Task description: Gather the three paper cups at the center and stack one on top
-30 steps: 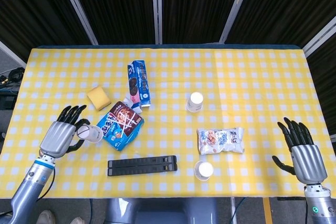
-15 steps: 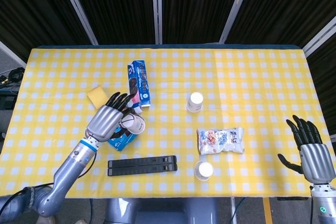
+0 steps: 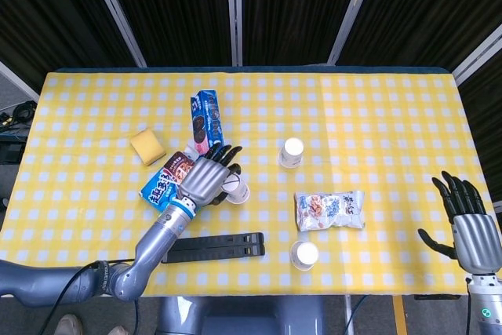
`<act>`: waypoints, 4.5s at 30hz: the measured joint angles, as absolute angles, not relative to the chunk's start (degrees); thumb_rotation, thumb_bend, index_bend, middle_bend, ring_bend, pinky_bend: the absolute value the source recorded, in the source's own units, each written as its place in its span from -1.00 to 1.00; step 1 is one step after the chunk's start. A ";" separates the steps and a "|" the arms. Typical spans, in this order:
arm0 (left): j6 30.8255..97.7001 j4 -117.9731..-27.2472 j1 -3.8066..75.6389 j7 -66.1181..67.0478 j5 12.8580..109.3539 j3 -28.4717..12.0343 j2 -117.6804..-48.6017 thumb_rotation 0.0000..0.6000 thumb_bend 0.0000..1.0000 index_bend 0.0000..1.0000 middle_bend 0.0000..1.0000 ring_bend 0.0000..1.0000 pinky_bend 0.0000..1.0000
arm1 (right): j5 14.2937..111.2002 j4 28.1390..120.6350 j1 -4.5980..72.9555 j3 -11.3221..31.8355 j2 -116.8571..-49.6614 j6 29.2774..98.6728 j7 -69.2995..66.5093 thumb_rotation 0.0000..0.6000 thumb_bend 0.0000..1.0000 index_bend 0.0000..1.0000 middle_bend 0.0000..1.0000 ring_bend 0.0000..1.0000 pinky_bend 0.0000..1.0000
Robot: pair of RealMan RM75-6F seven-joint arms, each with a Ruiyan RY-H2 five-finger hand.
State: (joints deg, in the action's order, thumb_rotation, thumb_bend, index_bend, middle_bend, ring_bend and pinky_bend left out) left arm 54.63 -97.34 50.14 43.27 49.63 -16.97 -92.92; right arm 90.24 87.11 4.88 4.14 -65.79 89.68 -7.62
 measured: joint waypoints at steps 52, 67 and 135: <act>79.10 -108.58 36.89 30.07 66.84 0.63 -75.49 1.00 -0.46 -1.00 -1.00 -1.00 -1.00 | 90.74 87.71 4.88 4.05 -65.67 89.54 -5.72 1.00 -0.79 -1.00 -1.00 -1.00 -1.00; 91.04 -95.59 21.52 9.75 82.94 9.29 -70.46 1.00 -0.50 -1.00 -1.00 -1.00 -1.00 | 101.34 90.85 6.13 -3.84 -59.15 85.06 -11.29 1.00 -0.69 -0.79 -1.00 -1.00 -1.00; 84.08 -91.15 14.57 -0.21 87.01 -0.08 -68.69 1.00 -0.50 -1.00 -1.00 -1.00 -1.00 | 91.89 102.36 21.49 -3.85 -74.38 57.24 1.03 1.00 -0.42 -0.42 -0.99 -1.00 -1.00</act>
